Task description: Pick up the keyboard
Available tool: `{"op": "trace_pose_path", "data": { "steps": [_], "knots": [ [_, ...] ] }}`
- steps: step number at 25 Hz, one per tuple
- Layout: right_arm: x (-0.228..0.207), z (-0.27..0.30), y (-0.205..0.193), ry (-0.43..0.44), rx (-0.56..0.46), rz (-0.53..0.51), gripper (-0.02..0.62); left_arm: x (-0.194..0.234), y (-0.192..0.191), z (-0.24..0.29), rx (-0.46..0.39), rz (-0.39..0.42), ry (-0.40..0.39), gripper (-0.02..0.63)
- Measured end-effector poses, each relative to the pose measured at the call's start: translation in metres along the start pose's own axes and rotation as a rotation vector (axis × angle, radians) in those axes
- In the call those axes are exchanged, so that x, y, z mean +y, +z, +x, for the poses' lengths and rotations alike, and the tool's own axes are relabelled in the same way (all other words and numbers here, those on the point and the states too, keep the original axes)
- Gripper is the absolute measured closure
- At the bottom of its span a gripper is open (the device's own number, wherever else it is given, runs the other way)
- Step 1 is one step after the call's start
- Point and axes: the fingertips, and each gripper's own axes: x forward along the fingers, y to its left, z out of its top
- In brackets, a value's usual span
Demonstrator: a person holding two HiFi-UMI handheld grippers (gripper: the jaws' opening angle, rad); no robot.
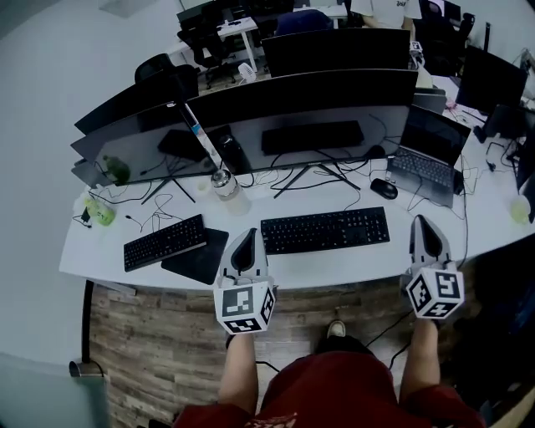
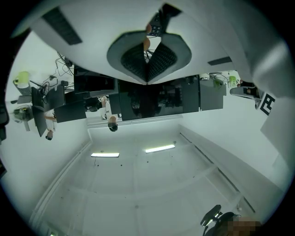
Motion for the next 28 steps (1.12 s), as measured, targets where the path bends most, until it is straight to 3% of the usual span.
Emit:
{"op": "trace_pose_path", "data": {
  "steps": [13, 28],
  "knots": [
    [-0.037, 0.079, -0.019, 0.052, 0.044, 0.019, 0.6, 0.0, -0.01, 0.074, 0.073, 0.021, 0.056, 0.6],
    [-0.015, 0.154, -0.096, 0.042, 0.233, 0.003, 0.6, 0.047, -0.107, 0.133, 0.285, -0.022, 0.019, 0.598]
  ]
}}
